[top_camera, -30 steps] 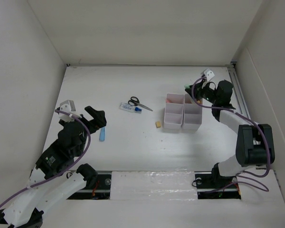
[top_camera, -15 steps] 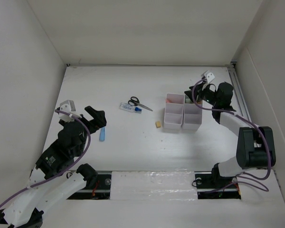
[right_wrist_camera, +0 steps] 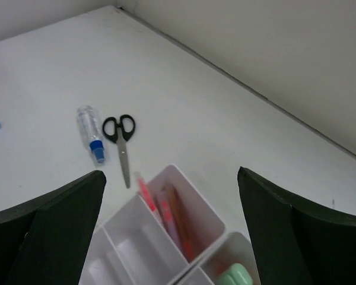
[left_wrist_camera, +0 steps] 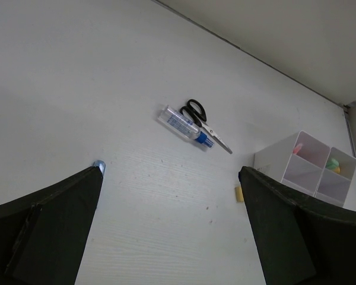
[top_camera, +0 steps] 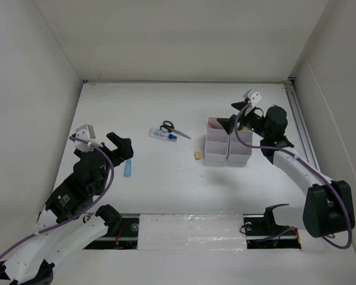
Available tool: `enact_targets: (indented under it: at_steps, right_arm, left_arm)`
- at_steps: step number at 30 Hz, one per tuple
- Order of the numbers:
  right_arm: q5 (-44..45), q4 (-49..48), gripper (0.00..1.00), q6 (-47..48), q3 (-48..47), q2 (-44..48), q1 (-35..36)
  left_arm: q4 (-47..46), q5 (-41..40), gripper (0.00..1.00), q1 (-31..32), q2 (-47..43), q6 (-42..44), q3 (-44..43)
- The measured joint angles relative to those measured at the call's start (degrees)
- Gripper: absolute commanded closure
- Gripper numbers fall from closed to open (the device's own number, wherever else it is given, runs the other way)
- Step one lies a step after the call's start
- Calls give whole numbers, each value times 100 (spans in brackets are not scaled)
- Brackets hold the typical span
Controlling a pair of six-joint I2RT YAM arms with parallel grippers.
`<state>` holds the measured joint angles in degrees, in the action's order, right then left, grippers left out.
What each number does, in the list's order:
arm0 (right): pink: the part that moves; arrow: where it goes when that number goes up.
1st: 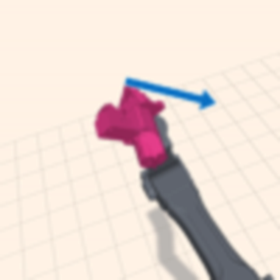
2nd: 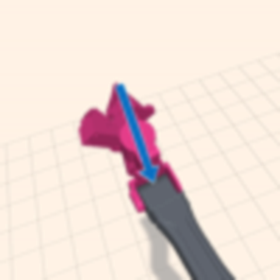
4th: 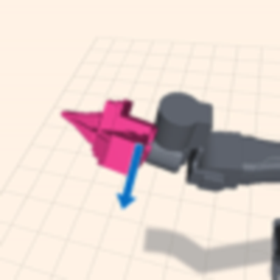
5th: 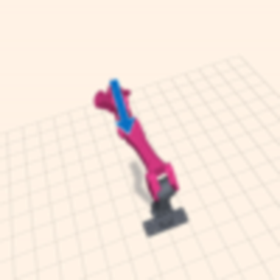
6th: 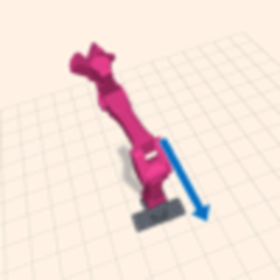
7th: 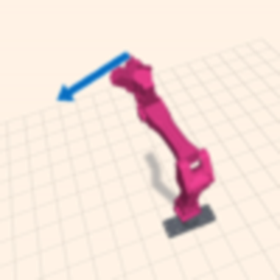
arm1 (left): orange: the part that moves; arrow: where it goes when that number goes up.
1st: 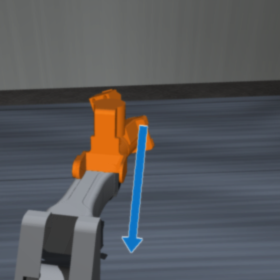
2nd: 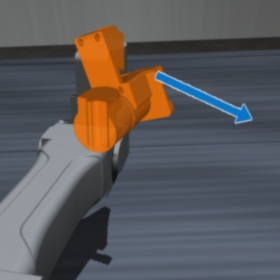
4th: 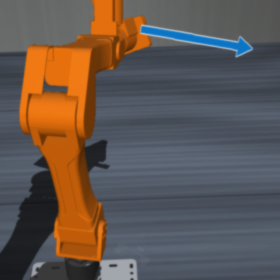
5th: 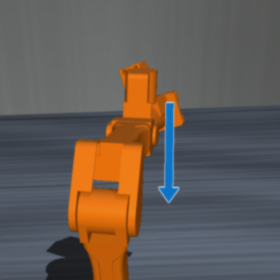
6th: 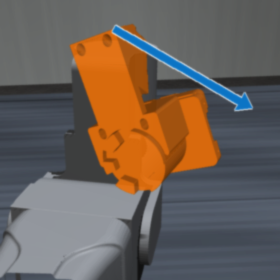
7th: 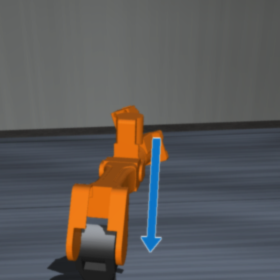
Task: Sort the stationery into containers
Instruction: Place the stationery into the container
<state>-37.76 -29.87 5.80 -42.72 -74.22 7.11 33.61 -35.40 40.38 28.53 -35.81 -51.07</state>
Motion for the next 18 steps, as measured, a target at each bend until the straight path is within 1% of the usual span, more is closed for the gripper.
enact_targets:
  at_steps: [2, 4, 6, 7, 8, 10, 14, 15, 16, 17, 18]
  right_arm:
    - [400, 328, 5, 33, -101, 245, 518]
    - [861, 636, 12, 26, -282, 389, 1075]
    - [1462, 905, 13, -63, -446, 492, 1650]
    - [1897, 1075, 18, -203, -533, 538, 2013]
    - [2006, 1115, 18, -245, -553, 542, 2103]
    - [2732, 1333, 18, -496, -638, 516, 2647]
    - [4079, 1965, 18, -1036, -1040, 17, 3832]
    - [4360, 2142, 21, -1187, -1215, -210, 4103]
    - [4592, 2312, 21, -1305, -1377, -442, 4315]
    - [4813, 2481, 21, -1432, -1539, -704, 4507]
    - [5029, 2618, 18, -1534, -1670, -951, 4656]
  left_arm:
    - [4, -22, 0, 0, 50, -13, 0]
    - [7, -52, 0, 0, 127, -26, 0]
    - [11, -85, 0, 0, 203, -68, 0]
    - [20, -111, 0, 0, 229, -81, 0]
    - [35, -140, 0, 0, 247, -105, 0]
    - [92, -247, 0, 0, 254, -216, 0]
    - [197, -417, 0, 0, 247, -337, 0]
    - [214, -437, 0, 0, 243, -365, 0]
    - [225, -455, 0, 0, 240, -382, 0]
    - [232, -470, 0, 0, 240, -398, 0]
    - [238, -483, 0, 0, 243, -413, 0]
